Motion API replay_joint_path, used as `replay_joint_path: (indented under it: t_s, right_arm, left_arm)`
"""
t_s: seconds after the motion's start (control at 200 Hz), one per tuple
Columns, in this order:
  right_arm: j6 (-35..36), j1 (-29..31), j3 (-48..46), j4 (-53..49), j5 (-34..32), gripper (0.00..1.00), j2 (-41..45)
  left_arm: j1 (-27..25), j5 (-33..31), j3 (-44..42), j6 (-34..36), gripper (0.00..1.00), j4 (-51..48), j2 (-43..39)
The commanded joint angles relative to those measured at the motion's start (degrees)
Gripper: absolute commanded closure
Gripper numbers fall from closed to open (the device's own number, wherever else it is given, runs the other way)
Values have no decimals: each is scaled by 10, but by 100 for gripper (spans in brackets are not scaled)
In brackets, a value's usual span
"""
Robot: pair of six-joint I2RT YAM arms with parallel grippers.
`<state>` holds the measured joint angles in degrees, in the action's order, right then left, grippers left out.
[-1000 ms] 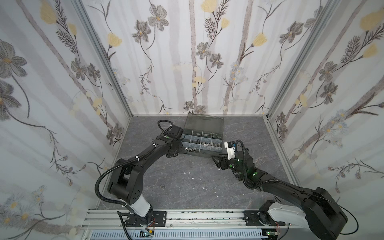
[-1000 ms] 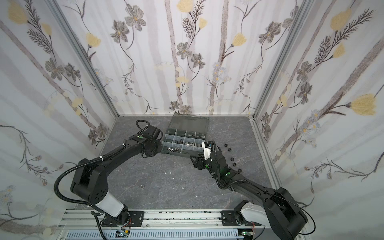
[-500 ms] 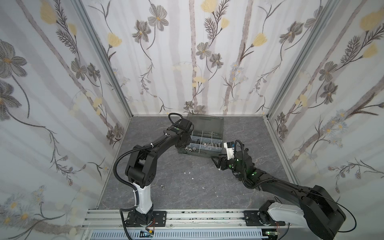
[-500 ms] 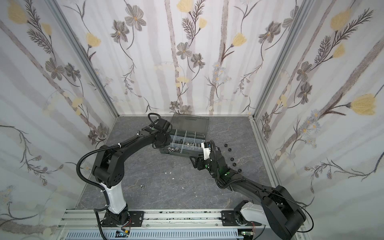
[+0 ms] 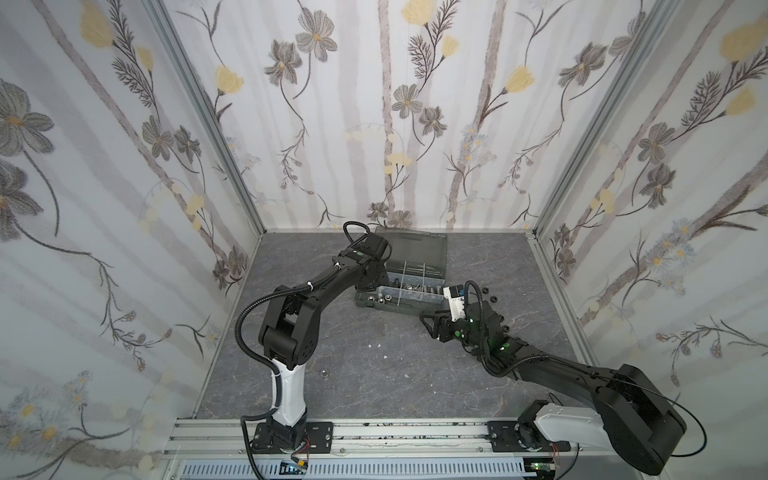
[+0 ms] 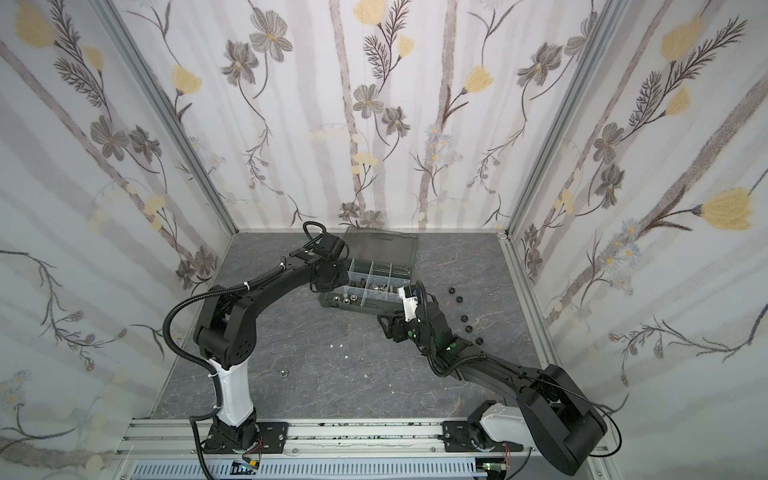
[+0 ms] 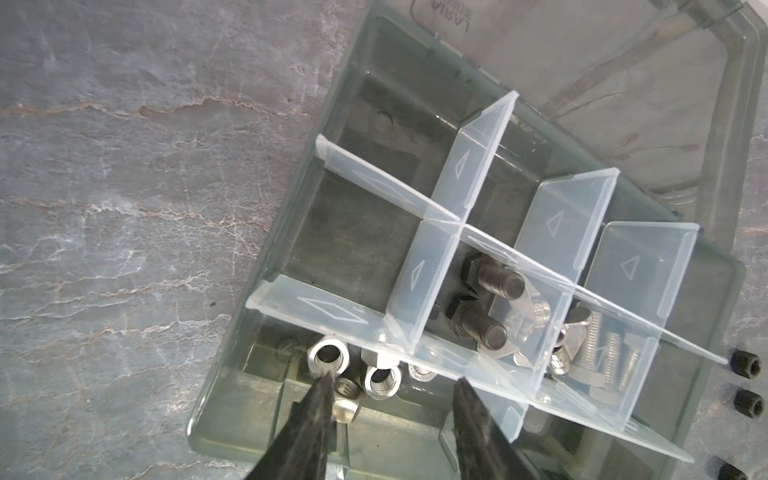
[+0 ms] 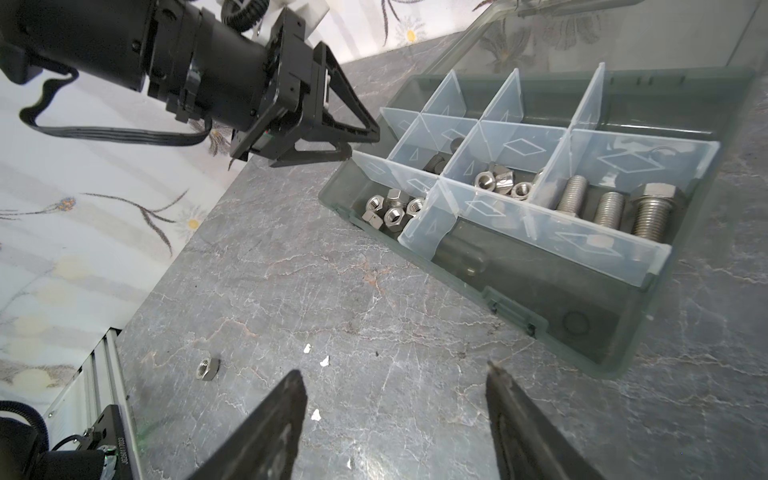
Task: Sort the screws and nuts into containers
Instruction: 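Carry the nut over the box with the left gripper and release it, then withdraw the left gripper while the right gripper moves over a loose silver nut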
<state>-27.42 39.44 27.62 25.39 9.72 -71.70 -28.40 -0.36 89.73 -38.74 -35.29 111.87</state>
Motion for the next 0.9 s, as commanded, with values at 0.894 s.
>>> replay_joint_path:
  t_s: [0.894]
  right_arm:
    - [75,321,386,-201,-146,34,-350]
  left_arm:
    - [15,-51,-202,163,13,143,-485]
